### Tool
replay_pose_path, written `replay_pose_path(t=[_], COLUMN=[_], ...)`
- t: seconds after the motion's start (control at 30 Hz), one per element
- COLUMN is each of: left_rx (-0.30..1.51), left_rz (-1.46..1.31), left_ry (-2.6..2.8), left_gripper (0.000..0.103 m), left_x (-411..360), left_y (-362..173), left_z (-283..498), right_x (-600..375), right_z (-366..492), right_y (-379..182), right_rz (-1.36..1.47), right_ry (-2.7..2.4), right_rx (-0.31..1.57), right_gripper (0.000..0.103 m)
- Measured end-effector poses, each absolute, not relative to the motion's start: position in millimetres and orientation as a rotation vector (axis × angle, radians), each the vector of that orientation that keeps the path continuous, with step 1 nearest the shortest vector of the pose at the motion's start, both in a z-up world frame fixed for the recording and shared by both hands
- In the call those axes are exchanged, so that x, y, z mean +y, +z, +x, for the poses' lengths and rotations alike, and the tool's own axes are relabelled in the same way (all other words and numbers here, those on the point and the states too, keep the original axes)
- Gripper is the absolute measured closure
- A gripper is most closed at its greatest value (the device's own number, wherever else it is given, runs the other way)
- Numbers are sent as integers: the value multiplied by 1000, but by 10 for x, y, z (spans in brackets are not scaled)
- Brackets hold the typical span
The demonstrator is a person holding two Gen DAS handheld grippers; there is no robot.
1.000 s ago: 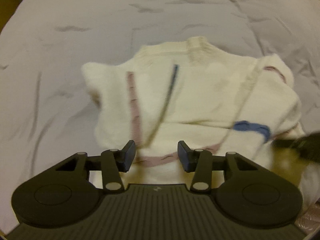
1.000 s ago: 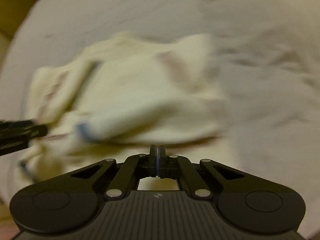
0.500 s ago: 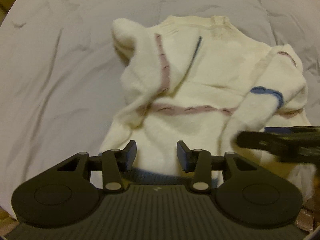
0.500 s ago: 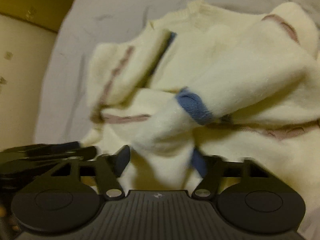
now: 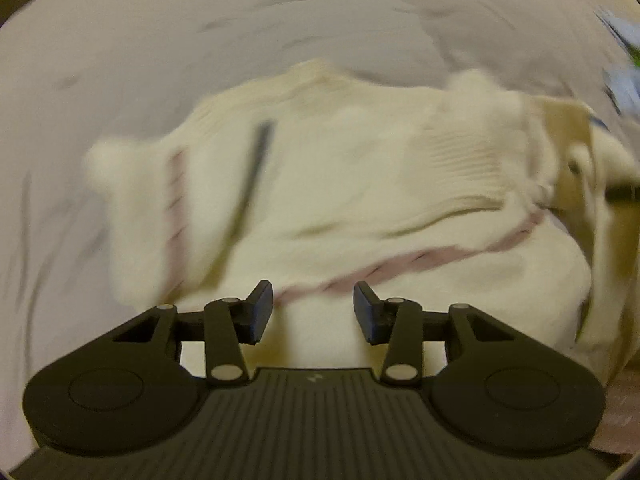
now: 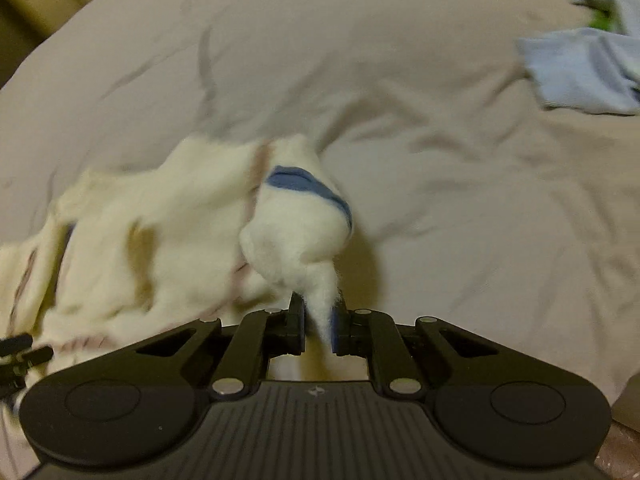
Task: Fold clothes
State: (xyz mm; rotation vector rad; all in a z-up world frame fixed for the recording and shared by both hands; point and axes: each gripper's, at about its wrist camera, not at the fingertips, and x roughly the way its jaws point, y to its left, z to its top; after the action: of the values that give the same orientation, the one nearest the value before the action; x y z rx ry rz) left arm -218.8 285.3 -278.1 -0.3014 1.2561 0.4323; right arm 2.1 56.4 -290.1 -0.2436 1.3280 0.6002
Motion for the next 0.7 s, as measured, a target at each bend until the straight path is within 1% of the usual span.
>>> replay_pose_path(t=[0.03,0.1,0.17,0.27,0.3,0.33,0.37,0.43,0.5,0.57,0.63,0.67,0.7], left_rx=[1251,1235,1244,1287,1287,1284,1279,1223,1117,1044,1024,1031,1050], left_rz=[-263,-174,-50,120,146,166,171,133,28,-57,-121,-142,-155], left_ry=[393,318,270,238,228,222,233,325,489,706,949,1089,1231], left_gripper=[59,50,47,46,53,65,98,96,97,97,96,96,95], left_x=[2778,2623,2472,2320,2313,2313,2336,2487,2811,3245,3711,3946,4171], left_y=[-2834,-2949,-3142,-3486,-3549,-3594,-3594,-3427,-3027,-2602,-2273,-2172,-2097], left_z=[-2063,-1832,-1642,-1477,-1460,-1447,-1446,-1566,-1895,-2406,-3058,-3417,-3768], right_x=[568,573,571,571,567,561,568,600,607,593,586,601,634], right_z=[90,187,108,93,108,123,133,154,236,341,454,495,516], right_y=[-2891,-2879,-2886,-2948,-2976,-3008,-3020,-2972,-2958,-2951,-2991,-2993,-2965], right_rz=[-231,-210,-199,-195,-199,-207,-218,-255,-297,-339,-407,-428,-431], right_ry=[597,595,607,618,616,609,603,591,573,542,496,488,499], right_rx=[1321,1313,1320,1330,1331,1330,1325,1299,1266,1246,1245,1237,1216], right_gripper=[91,91,91,91,91,91,91,91,91,90,84,70,64])
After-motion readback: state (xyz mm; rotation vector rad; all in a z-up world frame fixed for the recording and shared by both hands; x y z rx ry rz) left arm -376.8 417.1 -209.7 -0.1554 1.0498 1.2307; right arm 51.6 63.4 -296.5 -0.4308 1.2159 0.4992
